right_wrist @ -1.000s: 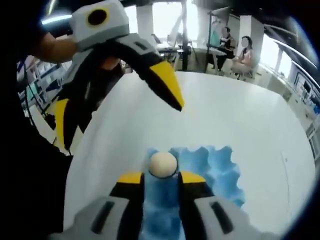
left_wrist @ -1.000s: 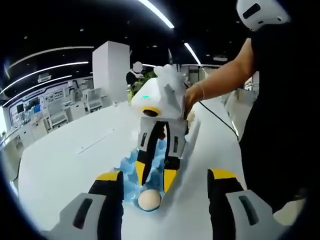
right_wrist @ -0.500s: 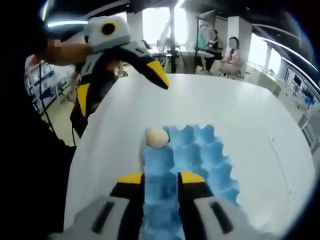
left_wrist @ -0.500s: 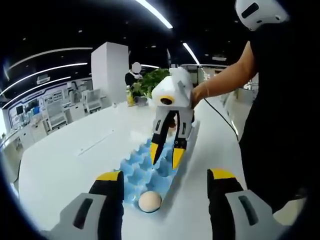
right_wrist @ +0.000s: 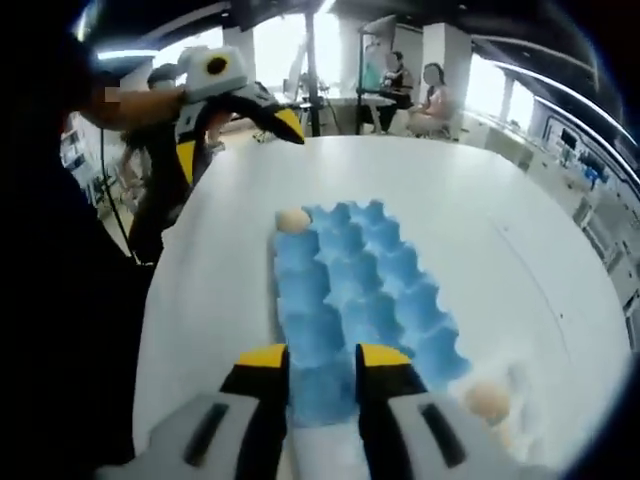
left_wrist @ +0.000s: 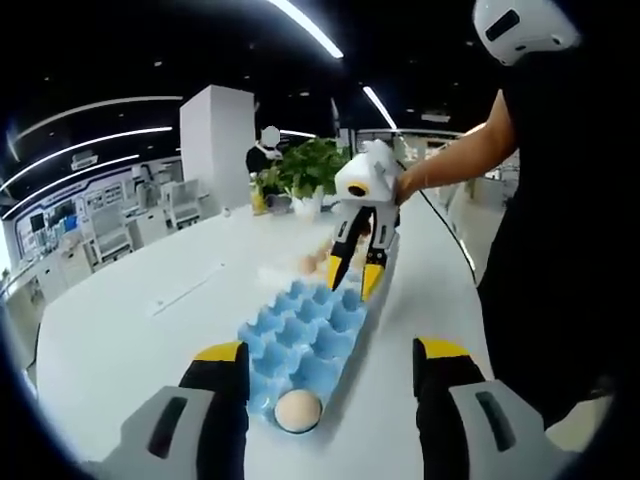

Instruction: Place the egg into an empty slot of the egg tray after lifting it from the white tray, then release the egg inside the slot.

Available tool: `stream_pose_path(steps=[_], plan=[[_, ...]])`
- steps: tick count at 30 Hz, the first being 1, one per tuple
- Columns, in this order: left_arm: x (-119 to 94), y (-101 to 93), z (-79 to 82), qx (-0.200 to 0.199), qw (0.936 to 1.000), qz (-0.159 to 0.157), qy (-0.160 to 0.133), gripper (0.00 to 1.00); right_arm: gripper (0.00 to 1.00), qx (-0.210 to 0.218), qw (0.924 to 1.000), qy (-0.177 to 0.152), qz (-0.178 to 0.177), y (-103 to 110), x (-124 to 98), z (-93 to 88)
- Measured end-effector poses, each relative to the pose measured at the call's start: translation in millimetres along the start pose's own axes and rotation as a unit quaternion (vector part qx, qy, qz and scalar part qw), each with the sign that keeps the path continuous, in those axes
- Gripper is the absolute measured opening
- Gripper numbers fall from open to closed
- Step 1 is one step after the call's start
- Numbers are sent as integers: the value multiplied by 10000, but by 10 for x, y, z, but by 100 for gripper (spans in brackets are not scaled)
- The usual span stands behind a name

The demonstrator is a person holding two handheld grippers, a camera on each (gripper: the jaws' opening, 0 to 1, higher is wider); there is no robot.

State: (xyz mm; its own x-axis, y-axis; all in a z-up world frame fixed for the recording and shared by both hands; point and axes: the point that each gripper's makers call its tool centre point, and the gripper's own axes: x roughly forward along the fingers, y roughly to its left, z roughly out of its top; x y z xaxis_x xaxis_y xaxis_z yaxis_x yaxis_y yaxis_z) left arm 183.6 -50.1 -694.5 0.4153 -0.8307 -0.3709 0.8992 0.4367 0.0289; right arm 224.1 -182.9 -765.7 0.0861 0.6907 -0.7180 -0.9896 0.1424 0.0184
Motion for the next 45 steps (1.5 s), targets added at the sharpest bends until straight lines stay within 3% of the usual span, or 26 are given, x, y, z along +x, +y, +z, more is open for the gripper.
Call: stream_pose_path(steps=[19,34,39,45], plan=[[12,23,15,64,10000,39,46,66,26,184,9975,471,-497,-173,-455,-602],[20,14,18,105,9999,35,65,65,26,149,9930,845,-816,-315,-715,-894],[22,17,19,119,9999,29,66,64,26,29,9883,1228,-902,-371,-776,-1049],[18,19,22,104,9999,35,52,64,26,-44,9882,1345,-727,-363,-741,-1074]])
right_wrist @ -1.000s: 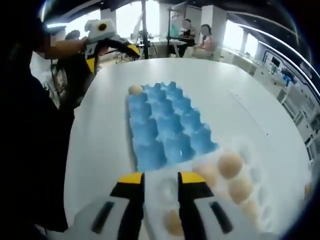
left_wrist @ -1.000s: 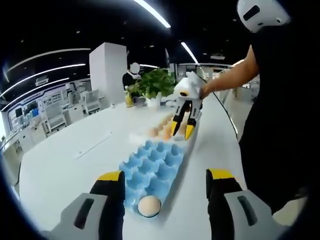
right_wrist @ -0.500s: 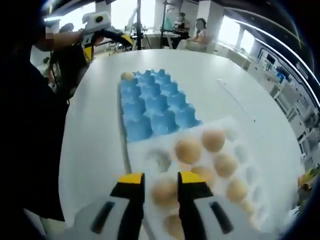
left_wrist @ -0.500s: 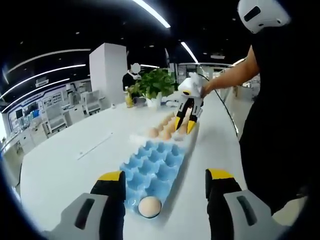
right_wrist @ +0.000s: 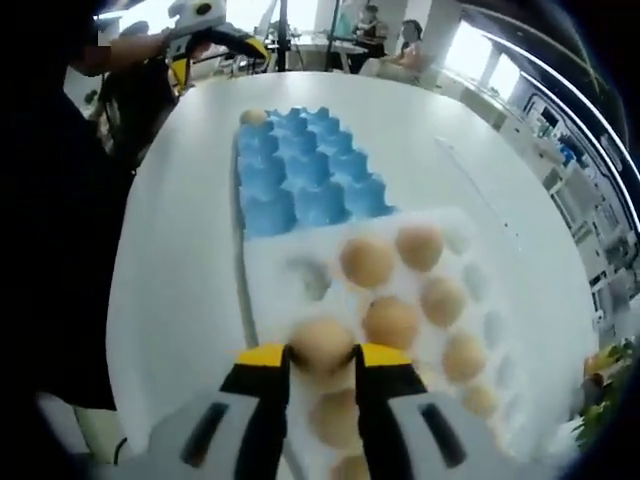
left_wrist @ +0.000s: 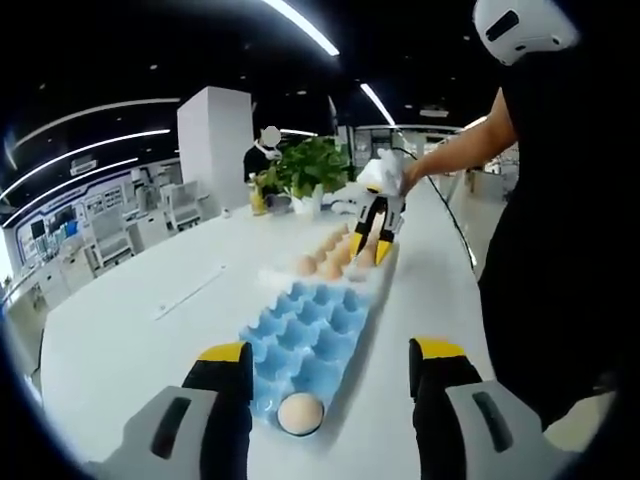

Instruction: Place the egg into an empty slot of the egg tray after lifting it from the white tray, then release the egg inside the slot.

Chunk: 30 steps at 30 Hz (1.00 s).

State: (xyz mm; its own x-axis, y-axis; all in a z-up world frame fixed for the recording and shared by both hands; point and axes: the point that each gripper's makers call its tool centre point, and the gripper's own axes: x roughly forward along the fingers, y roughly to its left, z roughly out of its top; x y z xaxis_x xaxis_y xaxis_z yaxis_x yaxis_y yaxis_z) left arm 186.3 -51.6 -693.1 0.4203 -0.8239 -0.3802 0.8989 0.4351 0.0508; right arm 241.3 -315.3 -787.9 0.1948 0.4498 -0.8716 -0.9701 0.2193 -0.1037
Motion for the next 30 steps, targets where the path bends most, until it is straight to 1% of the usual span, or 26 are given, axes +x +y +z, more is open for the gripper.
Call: stream_pose_path(steps=[2,3,4,7,8,10,12,13,15,16,17,19,21,27,28,30], plan=[[-3,-1,-7,7,10000,0,12,64,27,-92,9999,105,75,10,18,1],[-4,-1,-10,13,10000,4,15,64,27,-241,9994,230,133,18,28,1],[-5,0,-6,9,10000,8,6,64,27,-256,9990,322,195,23,44,2],[-4,3,-1,17,10000,14,6,63,27,-65,9978,562,350,18,72,-6],[-4,3,0,22,10000,14,6,63,27,-92,9973,627,375,11,79,-7],[-1,-3,8,20,10000,12,-7,63,28,-484,9938,861,513,30,84,-22],[1,-3,9,23,10000,17,1,63,28,-453,9930,950,541,38,98,-20],[1,-5,11,21,10000,19,4,63,28,-549,9912,1058,582,41,107,-23],[2,-6,17,29,10000,23,0,62,28,-468,9906,1144,584,35,116,-21],[2,-5,23,34,10000,29,-11,62,28,-381,9910,1162,548,29,113,-30],[2,-6,28,26,10000,31,-20,62,28,-93,9924,1143,443,29,107,-34],[3,-10,29,27,10000,24,-21,62,27,-228,9936,1026,425,40,90,-43],[6,-14,30,18,10000,22,-25,62,26,-219,9945,961,346,43,70,-39],[-9,-11,26,40,10000,28,-15,62,25,-246,9957,856,267,36,-7,1],[-11,-9,22,25,10000,30,-13,62,25,-253,9957,841,294,45,-45,12],[-9,-12,20,33,10000,21,-18,62,25,-242,9964,785,217,12,-105,38]])
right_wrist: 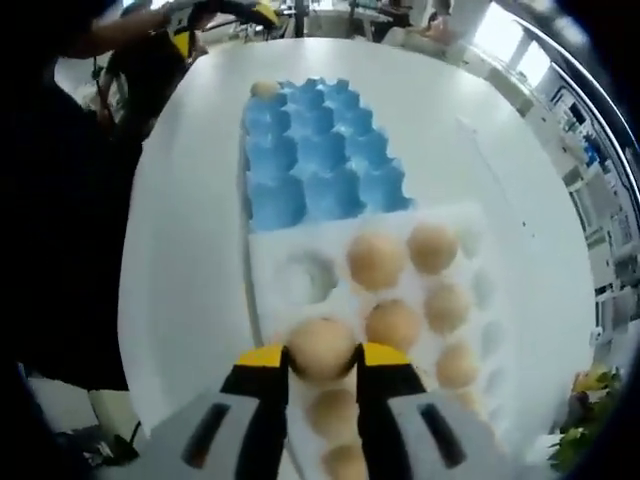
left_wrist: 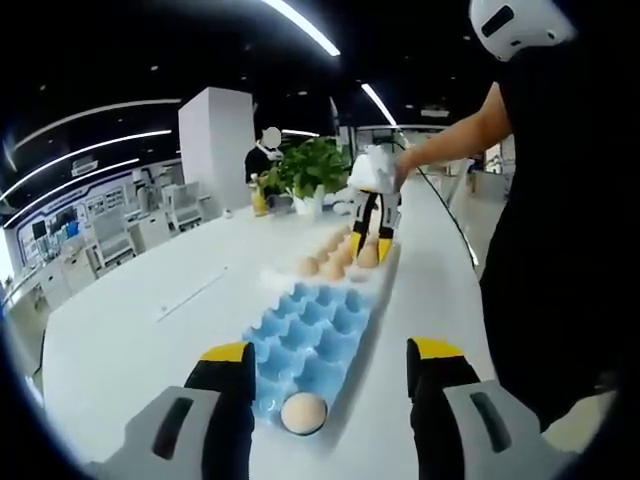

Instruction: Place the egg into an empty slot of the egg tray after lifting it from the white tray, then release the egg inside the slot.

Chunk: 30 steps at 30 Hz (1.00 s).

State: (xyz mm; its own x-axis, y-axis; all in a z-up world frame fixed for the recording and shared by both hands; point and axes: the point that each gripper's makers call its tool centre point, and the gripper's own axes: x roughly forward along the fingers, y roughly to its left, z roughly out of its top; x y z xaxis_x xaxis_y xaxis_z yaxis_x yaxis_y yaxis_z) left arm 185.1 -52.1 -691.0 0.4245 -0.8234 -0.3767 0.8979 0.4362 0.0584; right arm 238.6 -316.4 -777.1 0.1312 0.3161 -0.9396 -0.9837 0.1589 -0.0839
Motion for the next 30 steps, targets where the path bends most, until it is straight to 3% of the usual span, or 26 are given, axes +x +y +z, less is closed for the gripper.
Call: stream_pose_path(steps=[4,24,30], plan=[[11,7,-2,-4,10000,-8,-15,63,25,51,10000,-79,6,-2,-84,39],[7,14,-34,-1,10000,-39,28,63,25,-48,9999,36,105,81,-91,92],[10,30,-40,-9,10000,-20,29,63,25,-118,9999,-12,111,94,-109,179]])
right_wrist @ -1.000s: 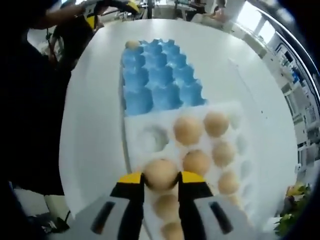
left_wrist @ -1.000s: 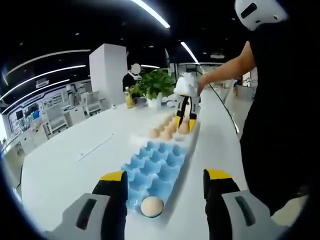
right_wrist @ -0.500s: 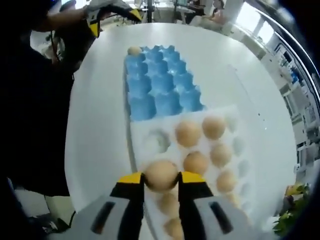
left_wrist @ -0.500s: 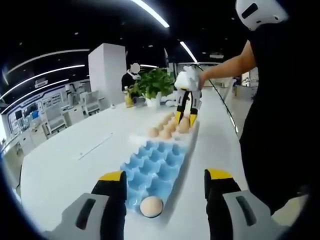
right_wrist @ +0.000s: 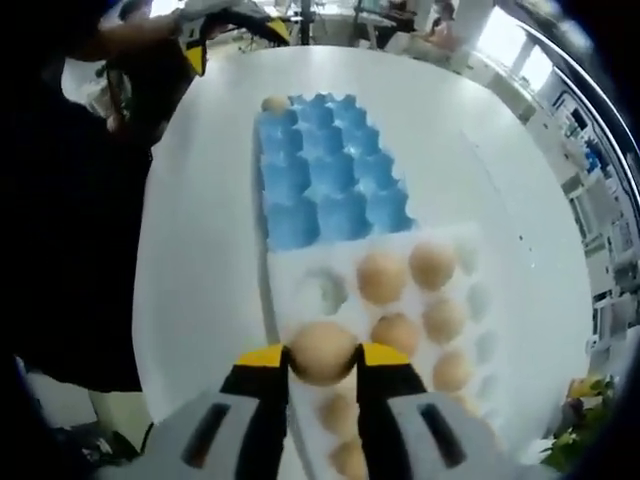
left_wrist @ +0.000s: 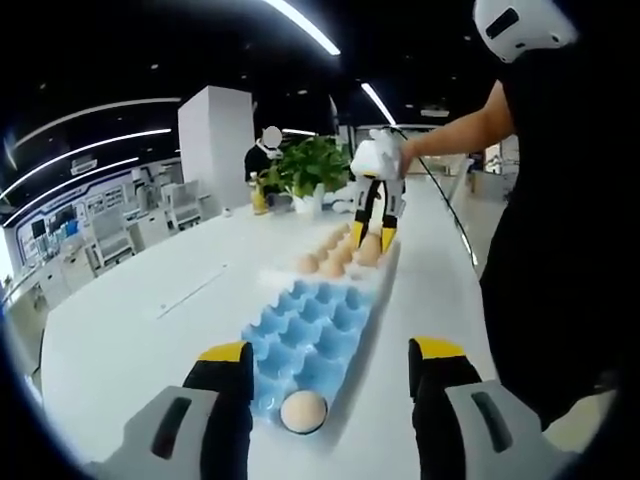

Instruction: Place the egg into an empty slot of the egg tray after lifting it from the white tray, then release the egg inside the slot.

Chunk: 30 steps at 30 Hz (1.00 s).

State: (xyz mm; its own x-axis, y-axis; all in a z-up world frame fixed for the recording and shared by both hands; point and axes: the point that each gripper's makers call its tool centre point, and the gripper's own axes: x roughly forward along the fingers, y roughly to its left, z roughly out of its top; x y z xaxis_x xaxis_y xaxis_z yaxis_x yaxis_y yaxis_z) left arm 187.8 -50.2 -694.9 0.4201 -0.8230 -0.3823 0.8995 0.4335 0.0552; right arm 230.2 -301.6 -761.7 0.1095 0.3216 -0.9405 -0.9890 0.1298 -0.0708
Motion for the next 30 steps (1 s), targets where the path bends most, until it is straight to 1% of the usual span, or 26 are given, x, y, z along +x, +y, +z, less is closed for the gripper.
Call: stream_pose_path(steps=[5,8,13,27,30], plan=[[0,7,3,-17,10000,4,-15,63,25,-83,9999,-55,34,14,14,97],[-5,4,-24,0,10000,-8,39,63,25,-105,9998,-147,73,33,21,204],[-15,11,-18,-25,10000,19,14,63,26,-261,9992,-267,115,70,40,367],[-21,20,-38,-32,10000,30,16,63,26,-550,9973,-414,263,130,128,701],[-23,21,-46,-40,10000,25,21,63,26,-640,9964,-461,308,155,148,801]])
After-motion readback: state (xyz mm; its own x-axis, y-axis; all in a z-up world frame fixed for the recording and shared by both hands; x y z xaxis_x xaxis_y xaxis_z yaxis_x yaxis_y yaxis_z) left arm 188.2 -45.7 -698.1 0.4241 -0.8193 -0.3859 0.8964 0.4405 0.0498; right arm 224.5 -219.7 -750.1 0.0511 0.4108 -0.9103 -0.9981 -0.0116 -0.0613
